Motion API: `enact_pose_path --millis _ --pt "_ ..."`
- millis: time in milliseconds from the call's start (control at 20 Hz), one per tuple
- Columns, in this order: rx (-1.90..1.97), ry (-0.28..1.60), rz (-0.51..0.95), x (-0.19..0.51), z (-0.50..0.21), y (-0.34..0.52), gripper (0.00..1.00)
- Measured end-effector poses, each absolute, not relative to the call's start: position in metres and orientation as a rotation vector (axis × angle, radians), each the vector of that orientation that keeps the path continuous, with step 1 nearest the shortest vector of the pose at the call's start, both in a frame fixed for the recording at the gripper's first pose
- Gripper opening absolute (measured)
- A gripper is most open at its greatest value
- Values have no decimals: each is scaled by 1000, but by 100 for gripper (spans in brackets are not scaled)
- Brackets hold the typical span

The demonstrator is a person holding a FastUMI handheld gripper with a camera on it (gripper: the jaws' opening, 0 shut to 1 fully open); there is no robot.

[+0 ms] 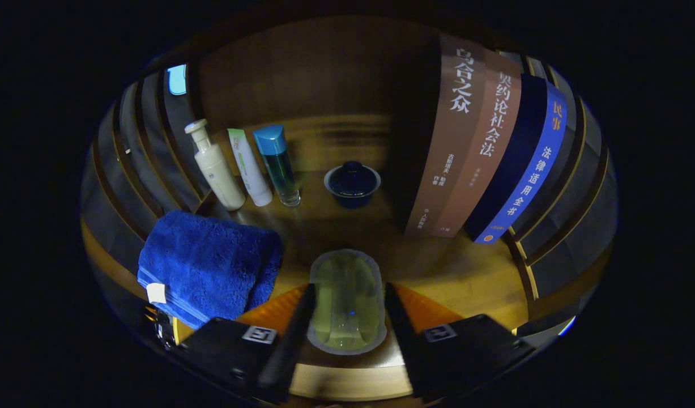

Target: Pull open the drawer, take out the items inside it, and place them on the countertop above the cabinet.

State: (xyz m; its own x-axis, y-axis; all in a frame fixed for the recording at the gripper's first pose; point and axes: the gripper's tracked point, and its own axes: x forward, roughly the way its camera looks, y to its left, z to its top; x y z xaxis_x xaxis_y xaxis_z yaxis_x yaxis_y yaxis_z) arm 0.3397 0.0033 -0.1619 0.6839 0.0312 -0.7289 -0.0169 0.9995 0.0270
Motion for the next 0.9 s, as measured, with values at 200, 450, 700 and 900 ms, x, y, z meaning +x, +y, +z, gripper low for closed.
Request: enact_pose_path --millis 200,450,700,900 --pt "31 735 29 336 -140 3 99" --pt "69 517 29 308 -90 -2 99" --pt "10 277 24 247 -31 -3 100" --pt "28 104 11 184 11 3 99"
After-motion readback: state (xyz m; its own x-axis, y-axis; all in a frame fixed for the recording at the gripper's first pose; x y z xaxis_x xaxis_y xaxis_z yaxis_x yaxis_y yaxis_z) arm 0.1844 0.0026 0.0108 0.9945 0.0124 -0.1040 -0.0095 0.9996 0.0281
